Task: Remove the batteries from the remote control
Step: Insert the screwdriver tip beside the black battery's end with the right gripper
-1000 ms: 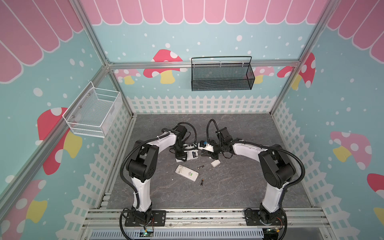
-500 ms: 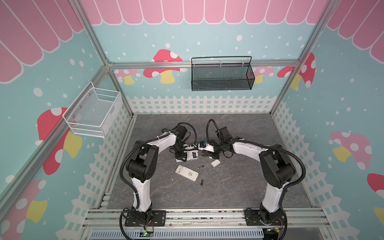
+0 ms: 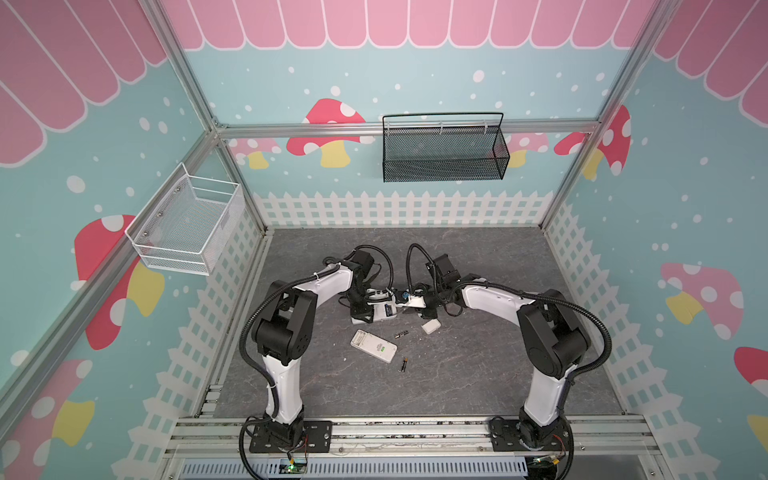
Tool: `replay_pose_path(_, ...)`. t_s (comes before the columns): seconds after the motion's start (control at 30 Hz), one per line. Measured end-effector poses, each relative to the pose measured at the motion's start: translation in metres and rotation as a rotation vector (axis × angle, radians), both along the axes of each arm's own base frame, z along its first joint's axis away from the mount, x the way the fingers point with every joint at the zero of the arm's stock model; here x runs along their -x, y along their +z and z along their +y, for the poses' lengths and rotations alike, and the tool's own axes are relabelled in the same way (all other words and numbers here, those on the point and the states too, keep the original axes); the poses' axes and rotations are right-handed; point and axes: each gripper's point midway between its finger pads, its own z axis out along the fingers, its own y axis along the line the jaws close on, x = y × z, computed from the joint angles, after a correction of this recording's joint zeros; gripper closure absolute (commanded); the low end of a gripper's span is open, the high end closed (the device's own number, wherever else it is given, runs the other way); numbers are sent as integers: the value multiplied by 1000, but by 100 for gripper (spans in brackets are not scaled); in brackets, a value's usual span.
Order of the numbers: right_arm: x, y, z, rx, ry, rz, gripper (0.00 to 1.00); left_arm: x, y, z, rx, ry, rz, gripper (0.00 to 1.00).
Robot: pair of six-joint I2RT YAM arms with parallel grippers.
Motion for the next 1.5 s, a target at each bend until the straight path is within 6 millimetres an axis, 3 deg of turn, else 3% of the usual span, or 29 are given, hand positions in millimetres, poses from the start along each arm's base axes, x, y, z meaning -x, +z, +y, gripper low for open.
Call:
replay_pose_path(0.4,2,1,5,-11,-41,-198,100,0,0,0,0,-1,1,73)
replay_pose_path(0.8,5,23,-10,-65,-52,-82,100,1,0,-1,-2,-15,0,73)
replay_pose_path(1.0,8,28,-7,-89,-47,-54,100,2,0,-1,-3,-17,2,73)
replay_pose_path(1.5,12,16,0,-88,-39,-14,100,4,0,-2,-5,-20,5,74)
